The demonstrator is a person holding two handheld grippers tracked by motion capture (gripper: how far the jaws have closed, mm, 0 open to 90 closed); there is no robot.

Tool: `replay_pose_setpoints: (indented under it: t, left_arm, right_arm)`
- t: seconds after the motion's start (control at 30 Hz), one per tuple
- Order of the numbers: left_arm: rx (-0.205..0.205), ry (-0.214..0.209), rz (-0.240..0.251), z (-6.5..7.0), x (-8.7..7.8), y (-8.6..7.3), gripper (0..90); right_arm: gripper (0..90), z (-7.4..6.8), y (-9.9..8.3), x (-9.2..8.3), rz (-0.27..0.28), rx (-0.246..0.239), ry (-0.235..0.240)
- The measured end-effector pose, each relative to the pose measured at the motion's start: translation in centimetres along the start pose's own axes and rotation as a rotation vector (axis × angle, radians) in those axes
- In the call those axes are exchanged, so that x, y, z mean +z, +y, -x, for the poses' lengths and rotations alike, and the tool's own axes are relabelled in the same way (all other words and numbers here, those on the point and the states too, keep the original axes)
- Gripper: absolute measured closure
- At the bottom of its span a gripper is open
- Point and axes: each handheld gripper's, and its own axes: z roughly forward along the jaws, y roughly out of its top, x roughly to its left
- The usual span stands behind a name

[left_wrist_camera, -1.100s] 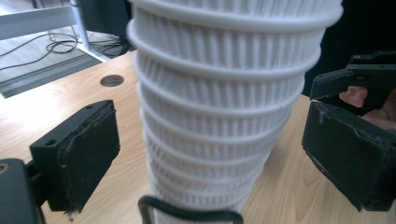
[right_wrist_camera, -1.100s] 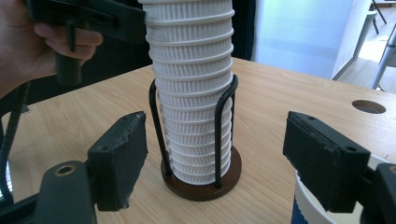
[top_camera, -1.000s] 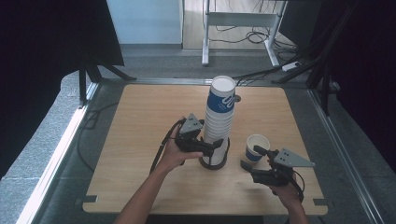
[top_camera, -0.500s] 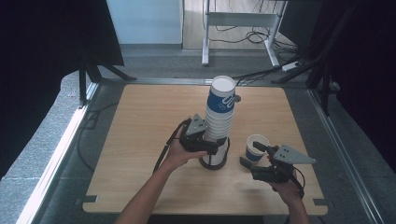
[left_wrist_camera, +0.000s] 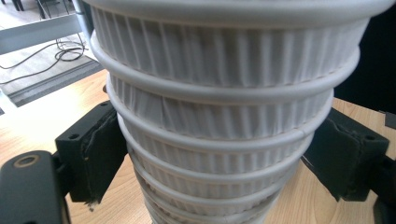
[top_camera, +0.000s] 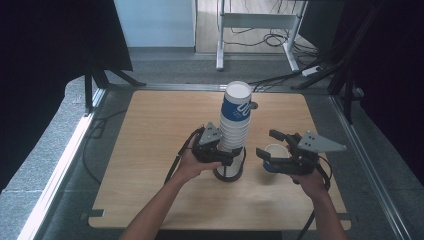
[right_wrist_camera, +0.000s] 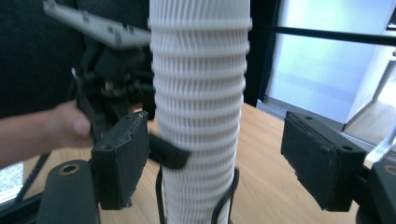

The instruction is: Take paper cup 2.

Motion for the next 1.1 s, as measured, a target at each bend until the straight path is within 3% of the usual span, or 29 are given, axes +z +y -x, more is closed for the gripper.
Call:
replay_pose_setpoints:
  t: [0.3,0.47,0.67,1.1]
  left_arm:
    - [0.000,-0.002,-0.004,0.0,0.0,0.0,12.8]
    - [-0.002,-0.001,-0.001,0.0,0.0,0.0,12.8]
    - [0.000,0.004,-0.006,0.1,0.0,0.1,12.8]
    - [0.004,0.007,-0.013,0.1,-0.1,0.1,12.8]
  right_arm:
    - [23.2,1.0,4.4,1.5,-0.004,-0.023,0.061]
    - [23.4,1.0,5.8,2.0,0.014,-0.045,0.066]
    - [22.4,0.8,8.8,2.9,0.022,-0.064,0.082]
    - [19.0,0.5,11.7,5.9,-0.001,-0.068,0.109]
